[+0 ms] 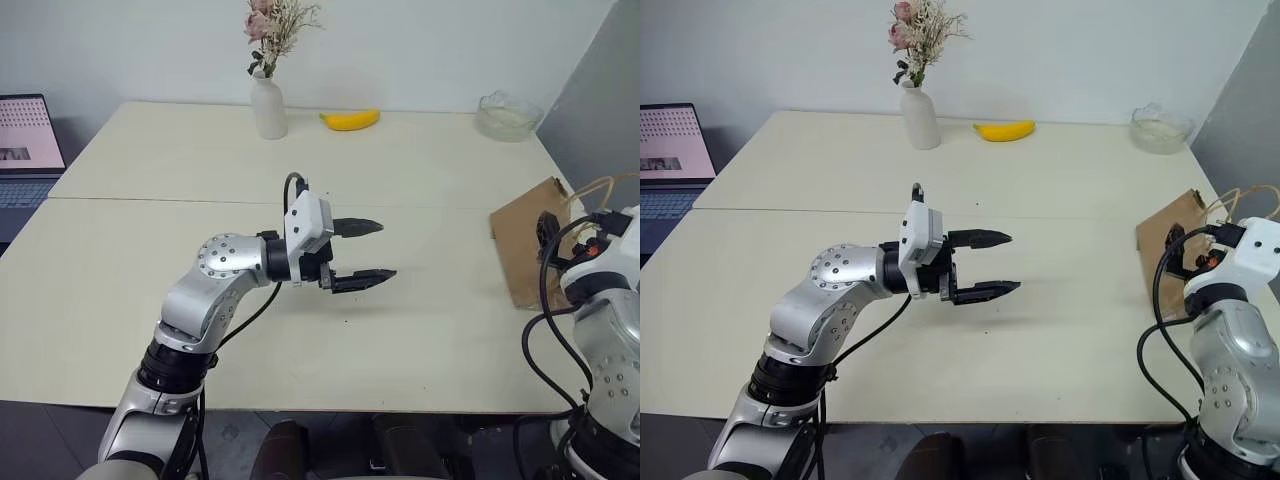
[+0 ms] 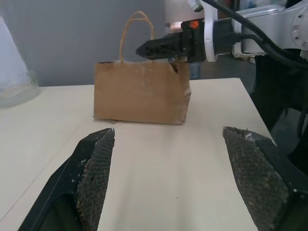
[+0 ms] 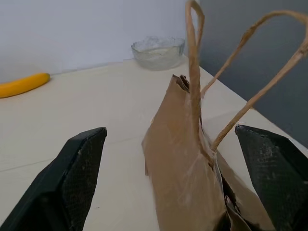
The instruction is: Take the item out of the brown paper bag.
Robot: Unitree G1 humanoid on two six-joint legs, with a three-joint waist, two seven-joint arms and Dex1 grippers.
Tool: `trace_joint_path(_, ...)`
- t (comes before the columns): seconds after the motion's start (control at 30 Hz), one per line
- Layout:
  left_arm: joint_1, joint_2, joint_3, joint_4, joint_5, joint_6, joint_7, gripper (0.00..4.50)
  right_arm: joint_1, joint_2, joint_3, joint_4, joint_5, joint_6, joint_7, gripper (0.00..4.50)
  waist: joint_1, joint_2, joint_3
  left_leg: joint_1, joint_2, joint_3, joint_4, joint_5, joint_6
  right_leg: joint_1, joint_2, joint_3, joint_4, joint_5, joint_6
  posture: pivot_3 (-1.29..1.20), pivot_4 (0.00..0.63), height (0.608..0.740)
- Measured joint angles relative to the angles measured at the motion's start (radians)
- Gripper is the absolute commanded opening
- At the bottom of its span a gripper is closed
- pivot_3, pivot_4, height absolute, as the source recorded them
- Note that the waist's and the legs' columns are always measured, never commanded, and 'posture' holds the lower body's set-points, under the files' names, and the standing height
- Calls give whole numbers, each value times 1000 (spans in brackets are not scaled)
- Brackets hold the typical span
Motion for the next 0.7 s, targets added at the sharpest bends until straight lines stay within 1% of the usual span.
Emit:
trace_joint_path(0.13,18,0,0,0,3,-8,2,3755,-37,-2,-18,36,-5,-5,-18,4500,0,0,0,1,0,0,0,0,0,0,0,0,0,0,0,0,150,740)
trace_joint_path(0.3,29,-2,-8,-1,11,-22,3,3755,-131,-9,-54,118,12,-20,-20,4500,-1,1,1,2,0,0,0,0,0,0,0,0,2,0,0,0,150,740)
trace_joint_path(0.33,33,-2,-10,-2,12,-22,3,3783,-154,-13,-62,140,17,-20,-21,4321,-1,1,1,2,0,0,0,0,0,0,0,0,2,0,0,0,150,740)
trace_joint_path(0.4,36,-2,-13,-2,14,-23,3,3794,-182,-19,-75,168,19,-21,-26,3906,-1,1,1,2,0,0,0,0,0,0,0,0,2,0,0,0,150,740)
trace_joint_path(0.5,36,-2,-14,-1,14,-24,4,3794,-208,-41,-89,202,19,-21,-32,2872,-1,2,1,1,0,0,0,0,0,0,0,0,2,0,0,0,150,740)
trace_joint_path(0.6,36,-2,-14,-1,12,-21,6,3794,-212,-61,-89,204,18,-21,-30,1698,-1,2,1,1,0,1,0,0,0,0,0,1,1,0,0,0,150,740)
trace_joint_path(0.63,36,-2,-13,-2,11,-20,8,3794,-212,-68,-87,204,16,-21,-26,1376,-1,2,1,1,0,1,0,0,0,0,0,1,1,0,0,0,150,740)
trace_joint_path(0.7,35,-3,-13,-2,5,-14,17,3794,-212,-114,-56,207,6,-21,-12,608,-1,3,2,1,0,1,0,0,0,0,0,1,2,0,0,0,150,740)
